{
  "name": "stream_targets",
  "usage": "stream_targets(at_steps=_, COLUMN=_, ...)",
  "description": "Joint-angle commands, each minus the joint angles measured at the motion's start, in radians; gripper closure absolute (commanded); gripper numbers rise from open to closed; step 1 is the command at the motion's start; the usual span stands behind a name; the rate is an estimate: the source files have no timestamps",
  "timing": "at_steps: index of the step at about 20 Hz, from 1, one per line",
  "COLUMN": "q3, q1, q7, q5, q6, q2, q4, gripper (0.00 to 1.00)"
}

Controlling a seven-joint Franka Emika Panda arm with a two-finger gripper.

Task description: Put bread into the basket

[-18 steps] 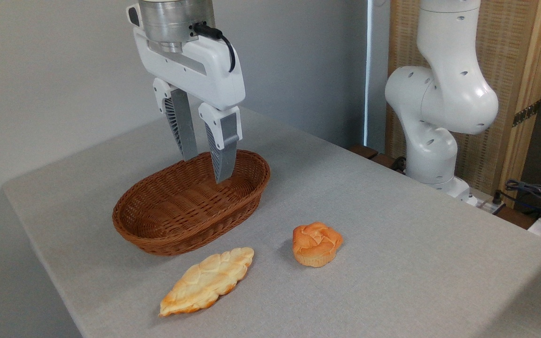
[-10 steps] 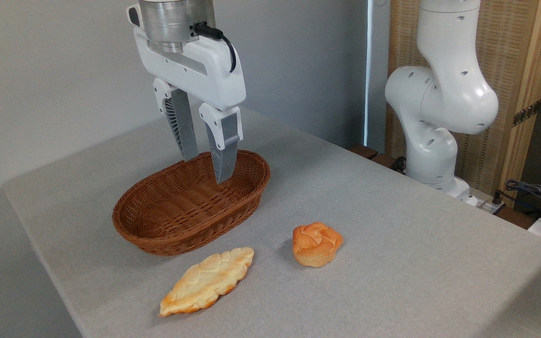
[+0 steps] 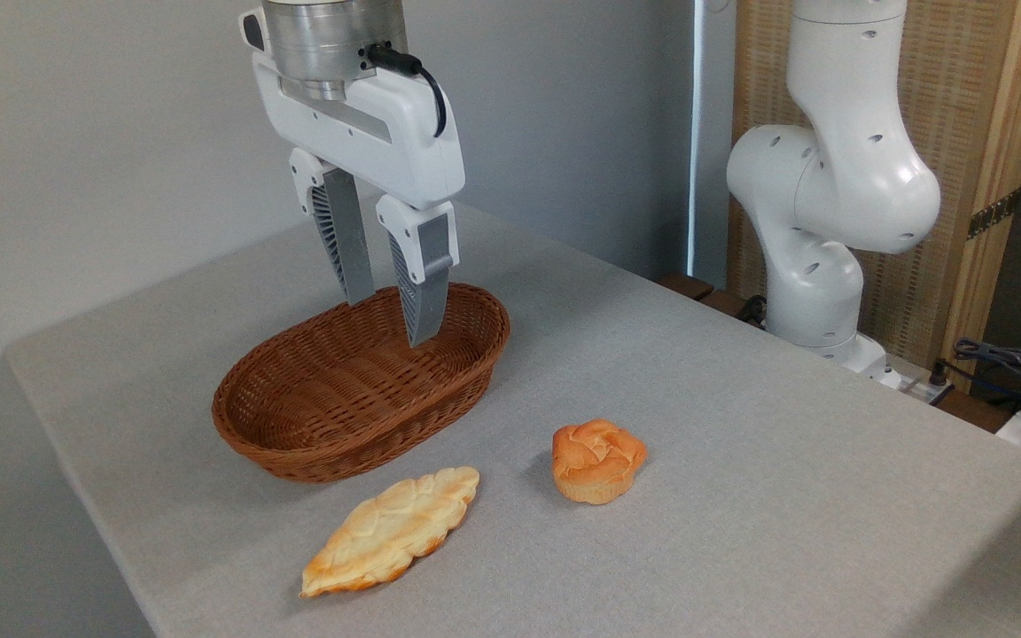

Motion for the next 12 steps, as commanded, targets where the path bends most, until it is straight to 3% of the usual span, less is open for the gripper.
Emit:
stream_targets(at_steps=1, q3=0.01, q1=-0.006, q7=0.003, q5=-0.005, q6=-0.031, q2=-0.002, q4=0.007, gripper=0.0)
stream_targets(at_steps=6, q3=0.01, q1=-0.006, q7=0.135, q5=-0.004, q6=-0.029, q2=-0.031, q4=-0.054, gripper=0.0)
stream_targets(at_steps=12, q3=0.012, q1=0.018, q7=0.305, q5=0.009, q6=-0.006, q2=-0.184, q4=-0.307, gripper=0.0)
